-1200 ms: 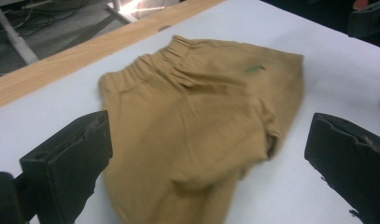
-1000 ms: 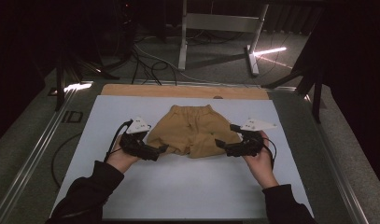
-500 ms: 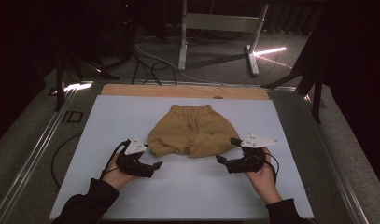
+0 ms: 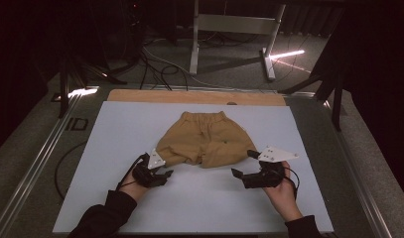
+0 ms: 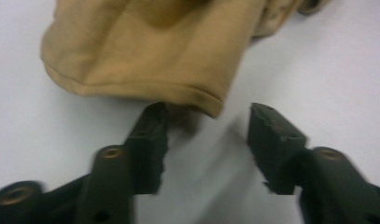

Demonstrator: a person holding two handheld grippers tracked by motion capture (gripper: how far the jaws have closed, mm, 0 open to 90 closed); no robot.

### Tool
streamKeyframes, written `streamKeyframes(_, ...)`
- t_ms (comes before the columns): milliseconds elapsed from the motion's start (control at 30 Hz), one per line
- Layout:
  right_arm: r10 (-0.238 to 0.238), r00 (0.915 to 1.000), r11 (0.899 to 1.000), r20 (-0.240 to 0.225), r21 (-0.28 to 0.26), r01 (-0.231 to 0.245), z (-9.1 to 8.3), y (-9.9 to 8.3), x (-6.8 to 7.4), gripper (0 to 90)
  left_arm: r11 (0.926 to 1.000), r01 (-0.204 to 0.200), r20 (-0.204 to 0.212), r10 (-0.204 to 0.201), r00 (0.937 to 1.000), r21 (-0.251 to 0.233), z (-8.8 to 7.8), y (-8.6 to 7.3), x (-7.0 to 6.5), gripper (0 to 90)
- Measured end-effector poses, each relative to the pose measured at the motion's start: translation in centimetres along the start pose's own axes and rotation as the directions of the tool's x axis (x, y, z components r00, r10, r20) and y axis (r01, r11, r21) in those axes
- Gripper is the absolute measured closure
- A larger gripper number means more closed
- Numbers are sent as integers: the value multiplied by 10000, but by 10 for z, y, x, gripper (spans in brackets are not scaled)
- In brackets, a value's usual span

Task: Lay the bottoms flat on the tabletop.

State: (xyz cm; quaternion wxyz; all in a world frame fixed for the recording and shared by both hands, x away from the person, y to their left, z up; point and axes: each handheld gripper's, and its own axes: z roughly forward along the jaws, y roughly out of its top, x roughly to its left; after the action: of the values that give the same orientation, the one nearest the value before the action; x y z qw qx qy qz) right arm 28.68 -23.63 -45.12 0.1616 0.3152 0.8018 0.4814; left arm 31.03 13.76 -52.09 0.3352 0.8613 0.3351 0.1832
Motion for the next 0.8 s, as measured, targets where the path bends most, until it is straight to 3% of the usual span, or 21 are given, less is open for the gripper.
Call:
streamKeyframes(100,-43,10000,10000,49,17,43,-1,-1,0,118,9999,-48,-101,46,9999,-148,4,2,0,613)
streamKeyframes(233,105,9999,9999,34,-37,-104,-1,-2,-3,119,9995,-80,-164,75,9998,-308,2,4,0,868)
streamKeyframes(333,138,9999,9999,77,-51,-138,-2,-3,-4,119,9985,-306,29,307,9995,-447,-4,9,-2,887)
streamKeyframes(467,220,9997,9997,120,-54,-220,-3,-4,-6,119,9942,-894,182,906,9957,-596,-19,19,-7,889)
streamKeyframes(567,221,9997,9997,111,-82,-220,-4,-3,-6,120,9910,-1035,394,1071,9935,-844,-30,27,-8,889)
streamKeyframes(800,177,9997,9997,180,-145,-174,-5,-1,-5,120,9747,-1658,834,1795,9802,-1500,-63,52,-12,889)
